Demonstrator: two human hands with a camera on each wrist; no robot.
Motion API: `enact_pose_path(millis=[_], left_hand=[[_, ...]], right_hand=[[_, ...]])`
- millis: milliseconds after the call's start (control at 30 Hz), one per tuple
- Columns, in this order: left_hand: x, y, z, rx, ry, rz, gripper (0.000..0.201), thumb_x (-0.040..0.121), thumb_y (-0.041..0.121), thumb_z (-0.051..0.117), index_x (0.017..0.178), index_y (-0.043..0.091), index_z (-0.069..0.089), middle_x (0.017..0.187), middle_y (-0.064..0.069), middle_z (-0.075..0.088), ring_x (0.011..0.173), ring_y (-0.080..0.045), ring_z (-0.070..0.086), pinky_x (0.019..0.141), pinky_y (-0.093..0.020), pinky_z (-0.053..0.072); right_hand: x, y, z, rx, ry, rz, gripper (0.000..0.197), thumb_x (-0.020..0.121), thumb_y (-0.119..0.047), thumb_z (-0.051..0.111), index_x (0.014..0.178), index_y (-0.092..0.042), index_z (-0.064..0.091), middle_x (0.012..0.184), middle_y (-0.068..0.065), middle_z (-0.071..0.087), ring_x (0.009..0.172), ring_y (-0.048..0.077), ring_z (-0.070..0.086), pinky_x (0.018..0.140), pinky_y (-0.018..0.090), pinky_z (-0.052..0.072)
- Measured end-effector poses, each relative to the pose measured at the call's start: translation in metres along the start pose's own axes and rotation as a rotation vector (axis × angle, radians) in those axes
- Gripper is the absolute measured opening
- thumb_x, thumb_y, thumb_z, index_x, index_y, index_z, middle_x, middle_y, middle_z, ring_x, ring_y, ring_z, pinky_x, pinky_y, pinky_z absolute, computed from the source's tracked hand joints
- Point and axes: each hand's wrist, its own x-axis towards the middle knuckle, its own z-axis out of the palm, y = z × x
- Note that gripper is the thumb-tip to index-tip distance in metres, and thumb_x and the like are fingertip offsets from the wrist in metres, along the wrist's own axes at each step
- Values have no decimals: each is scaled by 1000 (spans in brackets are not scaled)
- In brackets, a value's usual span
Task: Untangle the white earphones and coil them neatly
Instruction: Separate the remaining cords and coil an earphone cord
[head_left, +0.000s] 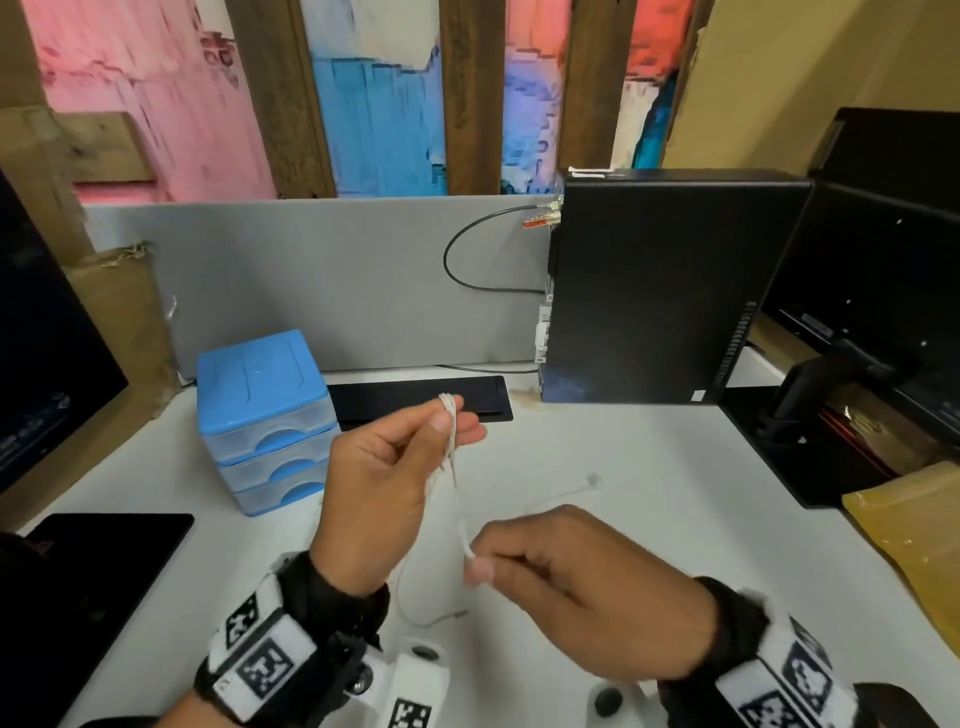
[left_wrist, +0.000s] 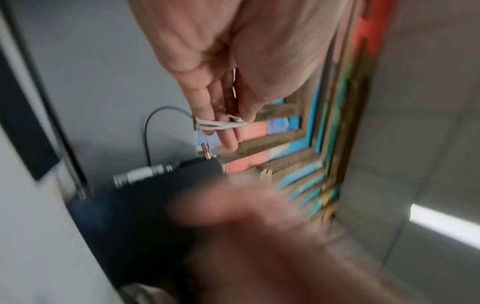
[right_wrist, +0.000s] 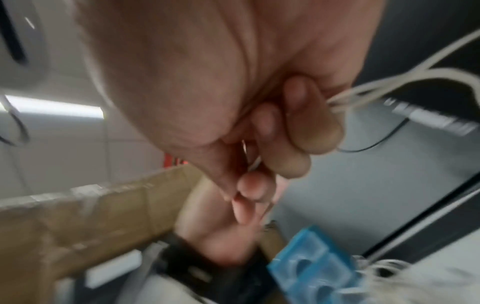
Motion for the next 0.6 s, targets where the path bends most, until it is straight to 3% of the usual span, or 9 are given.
enact_pose_path(millis=[67,167,233,300,367,467,533,600], left_hand=[[-3,-12,-2,228,-51,116,18,92,22,61,102,23,75,93,2,79,94,-16,74,89,-34,55],[-16,-20,1,455,-315,159,22,101,21,54,102,20,76,92,6,77,96,-13,72,92,-38,54],[-25,-15,7,366,-437,96,27,100,22,49,103,15,75,88,1,76,89,-14,72,90,-31,54],[-28,-5,12,171,-478,22,27,99,21,50,103,12,76,85,-4,74,78,-18,71,85,-28,54],[-24,5,13,-17,-425,-31,26,94,27,56,100,14,77,82,-5,73,74,-19,70,82,-30,55],[-12,14,9,-224,-239,-71,23,92,23,57,96,19,80,81,-5,73,77,-18,71,78,-27,57],[-6,13,2,-122,-163,7,22,96,23,58,95,23,80,83,-3,75,81,-18,73,77,-23,55],[-3,8,-5,91,-117,101,23,97,25,56,93,24,79,82,-2,76,84,-20,73,79,-21,52]], right_hand=[[-2,-17,-11,124,152,-55,21,105,-28,46,90,-23,60,67,-2,52,61,16,49,63,32,46],[-1,-12,-32,183,505,-98,23,102,-18,45,90,-12,63,70,-11,51,64,7,48,63,18,39],[3,10,-38,176,669,-17,23,101,-20,45,86,-15,62,67,-10,50,61,7,46,60,21,38],[9,39,-32,149,725,99,23,99,-22,45,83,-19,61,65,-9,50,60,9,45,59,28,39],[12,56,-16,130,614,182,22,97,-21,46,83,-21,63,67,-13,54,63,9,48,62,35,44],[10,49,18,128,185,247,21,99,-17,48,88,-19,67,65,-15,59,59,4,51,65,34,48],[8,28,29,86,-9,140,22,101,-20,50,84,-19,63,65,-9,58,60,10,53,67,35,49],[6,6,20,61,-42,34,24,104,-24,48,83,-15,59,63,-3,54,58,15,50,63,33,46]])
